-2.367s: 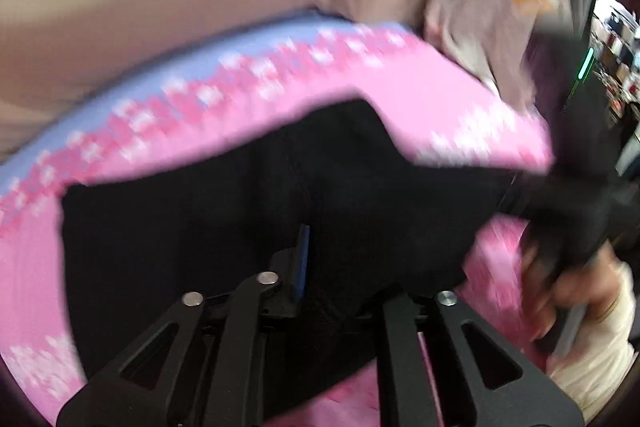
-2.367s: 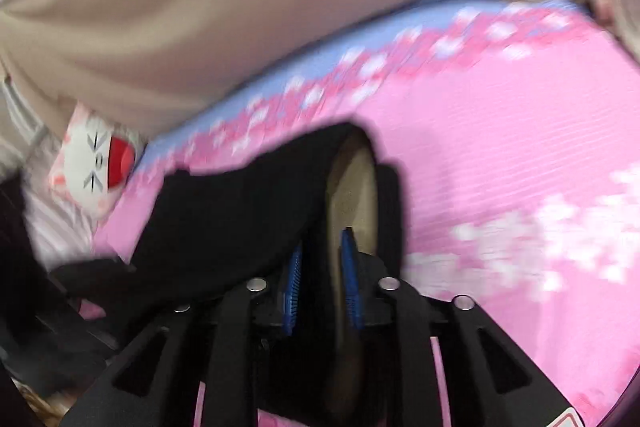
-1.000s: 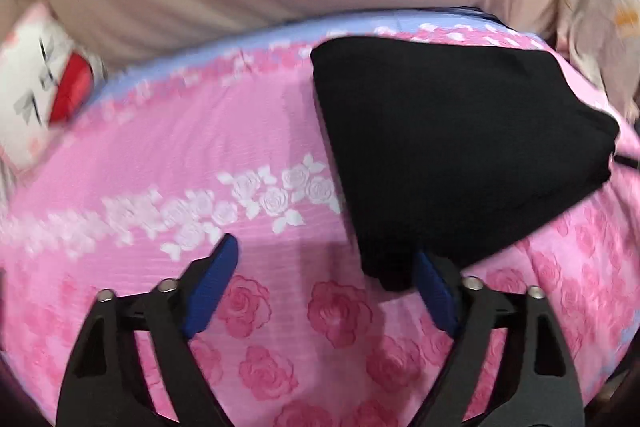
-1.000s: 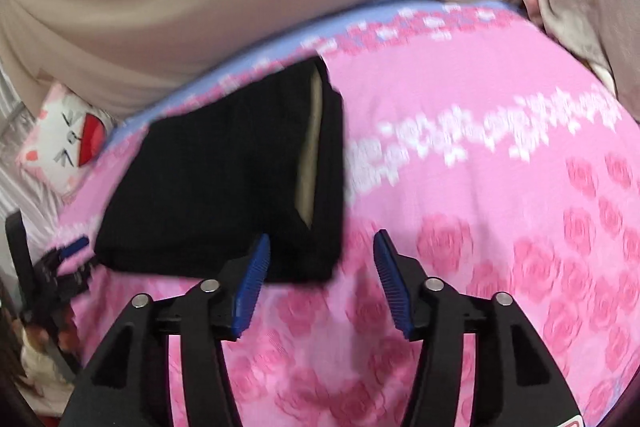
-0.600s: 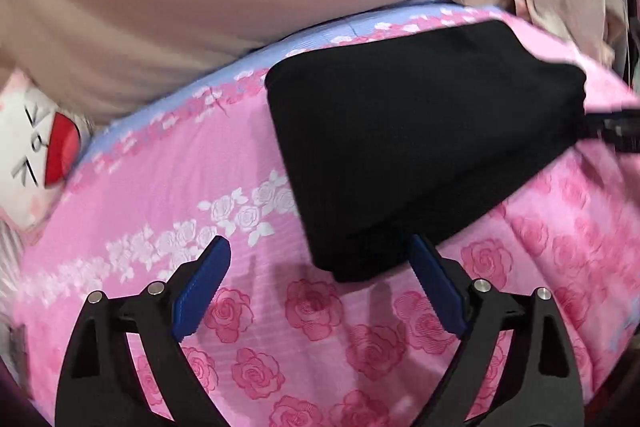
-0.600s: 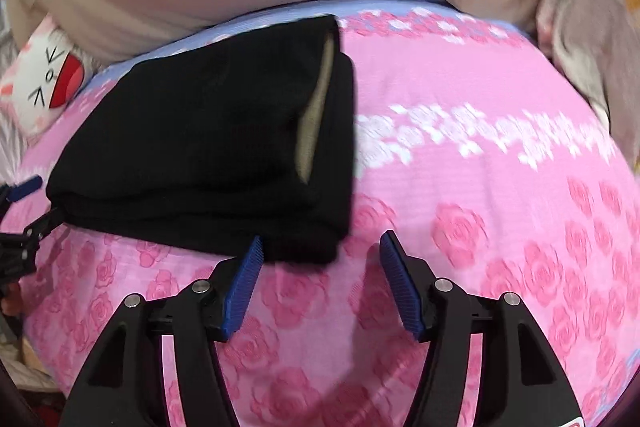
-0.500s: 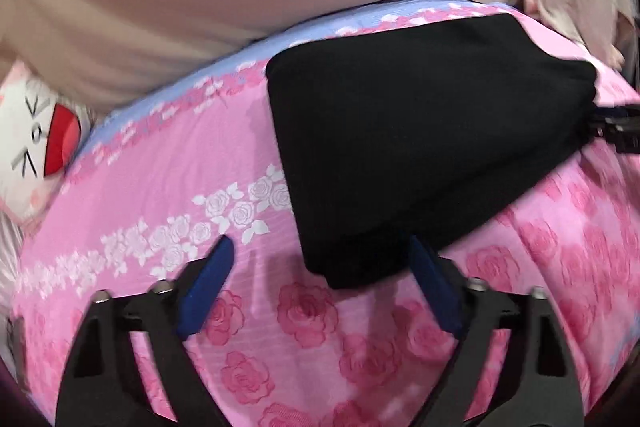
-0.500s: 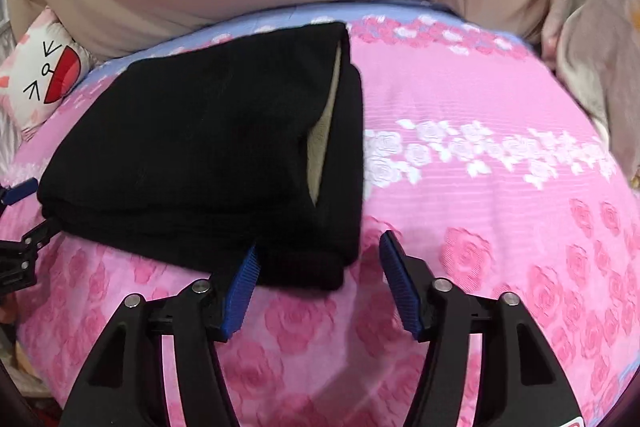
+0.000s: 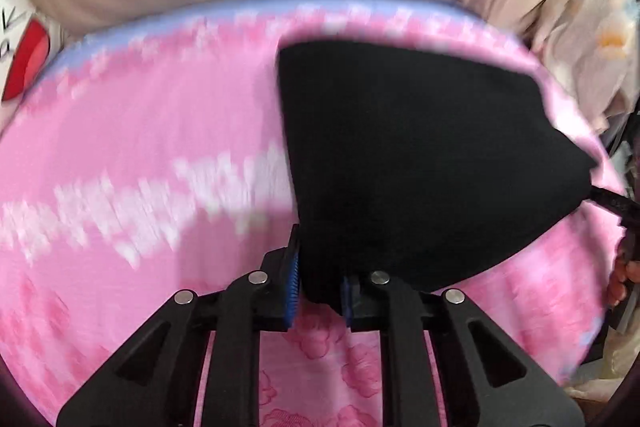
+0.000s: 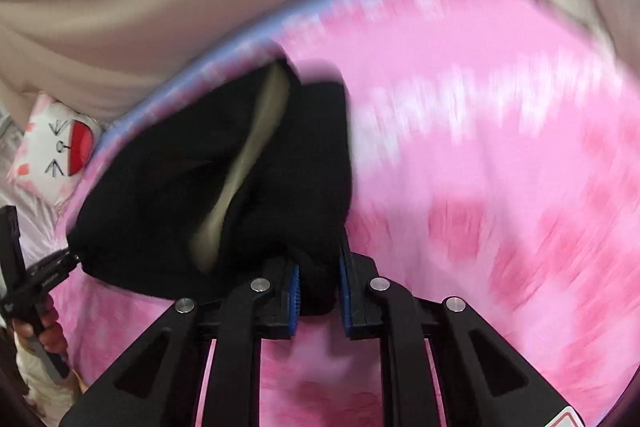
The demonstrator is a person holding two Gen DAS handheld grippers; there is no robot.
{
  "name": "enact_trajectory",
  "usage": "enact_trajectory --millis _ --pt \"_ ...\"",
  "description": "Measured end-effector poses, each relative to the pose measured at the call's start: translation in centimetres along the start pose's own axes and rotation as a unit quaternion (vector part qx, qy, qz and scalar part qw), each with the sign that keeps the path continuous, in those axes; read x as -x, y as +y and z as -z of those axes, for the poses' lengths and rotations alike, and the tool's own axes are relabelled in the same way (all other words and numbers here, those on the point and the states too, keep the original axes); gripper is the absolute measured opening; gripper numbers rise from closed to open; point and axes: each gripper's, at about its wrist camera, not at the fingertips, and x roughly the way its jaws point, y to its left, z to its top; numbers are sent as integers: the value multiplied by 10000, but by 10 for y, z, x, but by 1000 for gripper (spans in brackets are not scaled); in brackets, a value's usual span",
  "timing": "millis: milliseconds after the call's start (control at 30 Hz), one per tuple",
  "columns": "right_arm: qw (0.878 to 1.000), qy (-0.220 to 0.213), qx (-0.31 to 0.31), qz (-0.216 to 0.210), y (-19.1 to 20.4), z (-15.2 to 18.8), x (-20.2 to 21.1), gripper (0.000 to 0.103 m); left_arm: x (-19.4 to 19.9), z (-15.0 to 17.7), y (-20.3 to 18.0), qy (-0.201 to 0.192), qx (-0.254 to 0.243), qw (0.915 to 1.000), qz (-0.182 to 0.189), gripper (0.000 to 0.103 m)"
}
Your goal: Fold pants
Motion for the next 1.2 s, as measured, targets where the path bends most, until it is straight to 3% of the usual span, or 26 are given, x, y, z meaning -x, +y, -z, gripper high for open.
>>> enact_trajectory --millis 133,267,367,400,467,500,533,567,600,700,833,867,900,933,967,1067,1100,1167,1200 --pt "9999 -80 3 72 11 -3 10 13 15 -4 -4 -166 -11 9998 -104 16" --pt "9993 -304 9 -227 20 -9 36 13 29 -9 -5 -238 -127 9995 -166 17" --pt "9996 258 40 -67 0 0 5 21 12 1 -10 33 -252 9994 -252 19" --pt "9997 159 -15 -170 -4 -2 10 29 13 4 -11 -20 -282 9991 -326 20" --pt "9997 140 -104 -142 -2 -3 28 33 28 7 -15 -176 -358 9987 -302 27" --pt "9998 -58 1 -170 3 -5 44 33 37 7 -16 -257 -357 9988 -232 37" --pt "9995 -200 69 -218 8 -8 55 44 49 6 -17 -394 -363 9984 -183 48" --pt "9987 -334 85 -368 12 -13 65 63 58 5 -18 -497 -376 9979 -172 54" --pt "9970 -444 30 -633 17 -18 72 68 65 2 -21 -590 -399 9973 -167 62" --pt "9914 -403 17 -1243 30 -36 58 71 83 -12 -31 -958 -417 9945 -52 70" --pt "9956 213 17 -908 33 -44 -4 72 75 -26 -41 -1031 -411 9932 -357 76" --pt "9959 254 10 -871 33 -44 -18 69 72 -28 -43 -1032 -413 9926 -495 79" --pt "9964 188 80 -819 36 -45 -24 58 70 -29 -46 -1045 -426 9917 -613 80" --pt "9975 89 279 -649 43 -48 -27 23 67 -31 -48 -1049 -464 9911 -676 80" --pt "9970 110 412 -652 49 -54 -29 13 65 -33 -50 -1037 -471 9910 -709 80" --pt "9931 -240 578 -988 61 -77 2 7 61 -41 -51 -1031 -407 9905 -809 81" --pt "9918 -410 664 -1011 65 -83 13 7 60 -43 -50 -1033 -373 9907 -801 85" --pt "9893 -800 842 -879 69 -92 36 7 53 -46 -48 -992 -265 9913 -825 90" --pt "9915 -757 844 -631 61 -93 30 8 46 -45 -49 -930 -255 9916 -865 90"
